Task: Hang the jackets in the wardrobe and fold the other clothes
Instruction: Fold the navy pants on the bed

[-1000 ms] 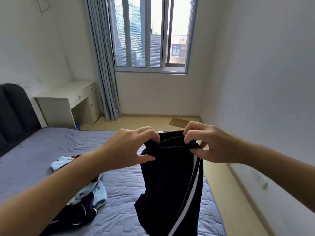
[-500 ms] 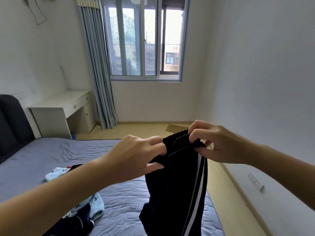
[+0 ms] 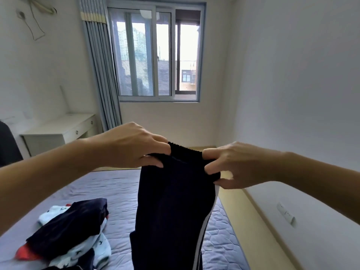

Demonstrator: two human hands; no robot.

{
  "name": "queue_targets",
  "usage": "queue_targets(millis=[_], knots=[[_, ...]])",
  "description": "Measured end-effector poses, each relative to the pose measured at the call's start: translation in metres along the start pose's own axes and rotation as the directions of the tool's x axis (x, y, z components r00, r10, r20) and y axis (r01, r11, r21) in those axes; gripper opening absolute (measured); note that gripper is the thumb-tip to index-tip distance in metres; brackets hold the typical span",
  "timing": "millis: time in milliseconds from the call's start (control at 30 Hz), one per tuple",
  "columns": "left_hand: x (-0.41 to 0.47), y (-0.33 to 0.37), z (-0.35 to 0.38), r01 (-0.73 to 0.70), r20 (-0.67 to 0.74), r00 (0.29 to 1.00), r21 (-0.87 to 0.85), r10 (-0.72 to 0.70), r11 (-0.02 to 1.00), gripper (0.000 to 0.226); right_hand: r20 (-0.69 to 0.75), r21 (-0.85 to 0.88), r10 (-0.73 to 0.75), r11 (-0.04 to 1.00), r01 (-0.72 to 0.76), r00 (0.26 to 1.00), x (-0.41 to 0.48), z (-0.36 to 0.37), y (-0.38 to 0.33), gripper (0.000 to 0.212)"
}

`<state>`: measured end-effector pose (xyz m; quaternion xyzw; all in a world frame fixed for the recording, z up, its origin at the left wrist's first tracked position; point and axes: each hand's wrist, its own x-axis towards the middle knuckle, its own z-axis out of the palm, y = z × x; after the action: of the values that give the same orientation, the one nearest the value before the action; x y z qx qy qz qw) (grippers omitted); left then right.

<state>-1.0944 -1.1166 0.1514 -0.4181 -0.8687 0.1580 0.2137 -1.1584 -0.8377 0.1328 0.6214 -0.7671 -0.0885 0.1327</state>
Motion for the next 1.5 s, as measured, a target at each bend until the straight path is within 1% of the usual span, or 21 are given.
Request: queue_targets(millis=[100,200,367,433,533,600,700,733,800,867,900,967,1033,1100,1200,1233,1300,1333,1367,1433,1500], knots=[[0.004,-0.013,-0.015,-0.011,-0.034,0.999,0.005,0.011,1.0,0.022,0.041,0.107,0.002,0.994,-0.007,0.999,0.007,-0.011,-0.001,0.016],[0.009,-0.019,-0.029,-0.019,-0.056,0.998,-0.014,0.018,1.0,0.025,0.049,0.214,0.024,0.976,-0.034,0.998,0.011,-0.022,0.006,0.015],[0.011,-0.031,-0.053,0.034,-0.09,0.995,-0.141,-0.047,0.989,0.02,-0.132,0.45,-0.016,0.89,0.074,0.991,0.023,-0.041,0.008,0.013],[0.01,-0.035,-0.061,0.053,-0.088,0.994,-0.161,-0.067,0.986,0.019,-0.162,0.518,-0.001,0.851,0.086,0.987,0.026,-0.044,0.009,0.014],[0.007,-0.036,-0.068,0.061,-0.08,0.994,-0.151,-0.074,0.987,0.019,-0.114,0.509,0.032,0.86,0.03,0.993,0.029,-0.048,0.017,0.009],[0.004,-0.036,-0.072,0.051,-0.088,0.994,-0.118,-0.062,0.992,0.021,-0.069,0.437,0.036,0.899,-0.002,0.997,0.03,-0.049,0.021,0.012],[0.002,-0.036,-0.079,0.051,-0.08,0.995,-0.062,-0.056,0.997,0.023,-0.034,0.359,0.001,0.933,0.012,0.999,0.032,-0.049,0.019,0.02],[0.0,-0.037,-0.083,0.059,-0.072,0.996,-0.043,-0.062,0.997,0.024,-0.046,0.362,-0.008,0.932,0.024,0.999,0.033,-0.051,0.019,0.02],[-0.012,-0.042,-0.089,0.098,-0.075,0.992,0.006,-0.098,0.995,0.027,-0.123,0.432,0.004,0.901,0.05,0.992,0.027,-0.055,0.027,0.012],[-0.03,-0.048,-0.091,0.184,-0.106,0.977,0.003,-0.183,0.983,0.033,-0.203,0.528,0.09,0.849,0.031,0.975,0.016,-0.06,0.043,0.013],[-0.037,-0.048,-0.089,0.217,-0.123,0.968,-0.018,-0.218,0.976,0.035,-0.213,0.569,0.125,0.822,0.019,0.969,0.01,-0.062,0.049,0.02],[-0.041,-0.045,-0.083,0.249,-0.14,0.957,-0.057,-0.255,0.967,0.035,-0.227,0.608,0.128,0.793,0.038,0.965,0.007,-0.063,0.055,0.029],[-0.034,-0.039,-0.077,0.287,-0.121,0.943,-0.17,-0.309,0.943,0.032,-0.236,0.631,0.129,0.774,0.051,0.963,0.012,-0.061,0.055,0.021],[-0.022,-0.036,-0.075,0.313,-0.118,0.925,-0.305,-0.362,0.899,0.02,-0.272,0.641,0.157,0.765,0.057,0.949,0.02,-0.064,0.054,0.014],[-0.001,-0.032,-0.079,0.373,-0.113,0.88,-0.437,-0.461,0.819,0.008,-0.336,0.678,0.203,0.73,0.086,0.92,0.032,-0.072,0.055,0.016],[0.004,-0.033,-0.082,0.373,-0.117,0.867,-0.493,-0.485,0.786,0.008,-0.372,0.691,0.238,0.716,0.097,0.897,0.035,-0.076,0.056,0.022],[0.012,-0.04,-0.09,0.366,-0.098,0.839,-0.626,-0.535,0.689,0.023,-0.416,0.73,0.324,0.676,0.099,0.85,0.036,-0.083,0.064,0.024],[0.014,-0.044,-0.094,0.383,-0.06,0.828,-0.666,-0.557,0.641,0.031,-0.401,0.763,0.367,0.641,0.084,0.839,0.034,-0.088,0.069,0.026],[0.018,-0.049,-0.098,0.408,-0.022,0.826,-0.666,-0.563,0.625,0.037,-0.35,0.804,0.398,0.593,0.054,0.848,0.033,-0.092,0.075,0.033],[0.03,-0.056,-0.102,0.469,0.054,0.837,-0.582,-0.544,0.664,0.045,-0.211,0.859,0.396,0.512,-0.024,0.894,0.032,-0.1,0.084,0.047],[0.046,-0.066,-0.1,0.541,0.16,0.824,-0.51,-0.544,0.669,0.046,-0.116,0.881,0.359,0.468,-0.071,0.926,0.035,-0.109,0.093,0.052]])
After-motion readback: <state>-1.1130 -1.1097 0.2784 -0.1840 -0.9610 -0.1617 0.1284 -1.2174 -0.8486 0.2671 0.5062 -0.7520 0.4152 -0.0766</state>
